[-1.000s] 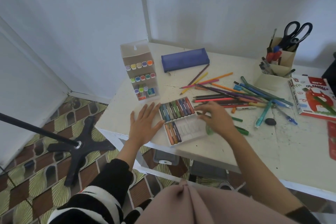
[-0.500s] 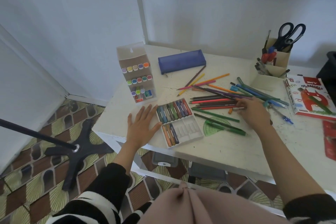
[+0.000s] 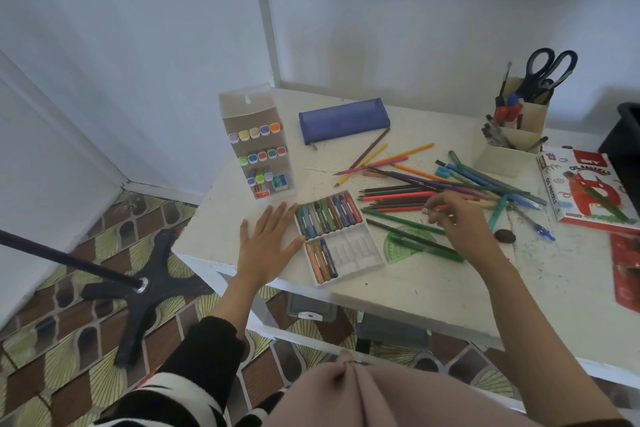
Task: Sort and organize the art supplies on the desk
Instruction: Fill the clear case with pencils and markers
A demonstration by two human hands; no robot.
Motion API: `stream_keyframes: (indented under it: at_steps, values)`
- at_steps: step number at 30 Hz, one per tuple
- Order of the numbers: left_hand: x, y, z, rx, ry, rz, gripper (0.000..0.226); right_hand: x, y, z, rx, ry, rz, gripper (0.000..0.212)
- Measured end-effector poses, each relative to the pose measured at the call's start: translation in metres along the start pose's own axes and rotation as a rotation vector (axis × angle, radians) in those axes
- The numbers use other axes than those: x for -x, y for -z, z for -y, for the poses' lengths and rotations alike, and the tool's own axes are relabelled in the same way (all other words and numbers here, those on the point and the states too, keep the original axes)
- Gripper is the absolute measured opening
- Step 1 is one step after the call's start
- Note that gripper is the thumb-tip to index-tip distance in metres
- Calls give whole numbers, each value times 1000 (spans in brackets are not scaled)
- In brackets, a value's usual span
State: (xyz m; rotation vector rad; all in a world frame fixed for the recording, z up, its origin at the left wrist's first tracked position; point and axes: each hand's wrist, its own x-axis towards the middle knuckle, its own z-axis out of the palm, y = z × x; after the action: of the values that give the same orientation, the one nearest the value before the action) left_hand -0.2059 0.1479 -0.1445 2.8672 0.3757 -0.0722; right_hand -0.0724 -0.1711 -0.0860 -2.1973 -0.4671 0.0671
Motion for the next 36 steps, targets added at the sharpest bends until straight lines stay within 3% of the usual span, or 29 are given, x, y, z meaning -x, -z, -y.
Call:
stream_keyframes:
  at_steps: [6,11,15,22,29,36]
  values:
    - [0,1,-1,31,-6,-5,84,9,-25,40,-38,137,219,19]
    - [1,0,0,21,-4,1,92,19,-68,61,89,341,493,20]
    - [0,0,0,26,-1,-6,78,23,-91,63,208,432,615,23]
    - [0,0,-1,-2,6,-7,88,27,-95,61,170,404,591,46]
    - [0,0,-1,16,1,-5,83,31,-102,51,154,288,427,41]
    - [0,1,-1,12,1,5,82,33,-113,42,79,292,354,48]
